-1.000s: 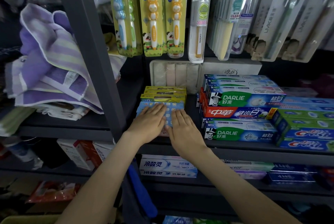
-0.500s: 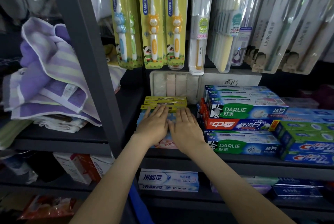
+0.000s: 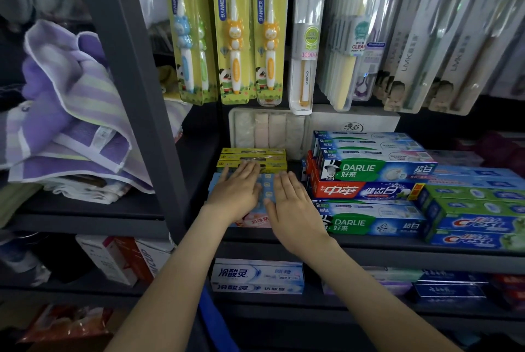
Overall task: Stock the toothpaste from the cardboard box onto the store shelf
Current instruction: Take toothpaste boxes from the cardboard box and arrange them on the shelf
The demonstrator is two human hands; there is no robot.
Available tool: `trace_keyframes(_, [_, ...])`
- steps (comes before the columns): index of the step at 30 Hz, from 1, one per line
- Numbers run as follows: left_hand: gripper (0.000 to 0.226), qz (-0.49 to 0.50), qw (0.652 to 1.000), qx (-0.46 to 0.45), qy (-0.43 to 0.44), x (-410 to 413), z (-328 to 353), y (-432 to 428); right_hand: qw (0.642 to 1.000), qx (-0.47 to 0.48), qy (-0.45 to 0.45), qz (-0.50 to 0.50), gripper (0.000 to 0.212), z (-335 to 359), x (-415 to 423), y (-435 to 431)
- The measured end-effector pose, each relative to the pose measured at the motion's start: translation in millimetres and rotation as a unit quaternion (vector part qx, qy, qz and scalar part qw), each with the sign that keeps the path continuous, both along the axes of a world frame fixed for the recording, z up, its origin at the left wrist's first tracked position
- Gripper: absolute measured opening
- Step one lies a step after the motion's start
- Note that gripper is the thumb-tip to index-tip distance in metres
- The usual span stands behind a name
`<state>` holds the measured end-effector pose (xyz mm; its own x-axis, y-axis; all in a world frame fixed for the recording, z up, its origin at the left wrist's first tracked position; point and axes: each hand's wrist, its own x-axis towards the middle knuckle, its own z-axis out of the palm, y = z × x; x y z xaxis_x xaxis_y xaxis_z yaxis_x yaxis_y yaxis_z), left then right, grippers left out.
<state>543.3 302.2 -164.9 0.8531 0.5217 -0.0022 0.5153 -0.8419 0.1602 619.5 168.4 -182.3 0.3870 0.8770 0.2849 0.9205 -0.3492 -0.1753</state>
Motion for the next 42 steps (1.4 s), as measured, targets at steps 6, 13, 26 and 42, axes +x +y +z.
trace_keyframes(6, [0.055, 0.033, 0.998, 0.024, -0.045, 1, 7, -24, 0.997, 0.081, 0.002, 0.014, 0.056, 9, 1, -42])
trace_keyframes(13, [0.055, 0.014, 0.991, -0.022, -0.132, 20, -2, -120, 0.978, 0.171, -0.001, -0.121, 0.045, -14, 46, -135])
trace_keyframes(26, [0.049, 0.174, 0.959, -0.087, -0.206, 60, -3, -164, 0.979, 0.032, 0.045, -0.197, 0.063, -16, 89, -159])
trace_keyframes(42, [0.045, 0.198, 0.932, -0.167, -0.253, 62, 2, -163, 0.980, 0.058, 0.085, -0.168, 0.062, -25, 95, -144])
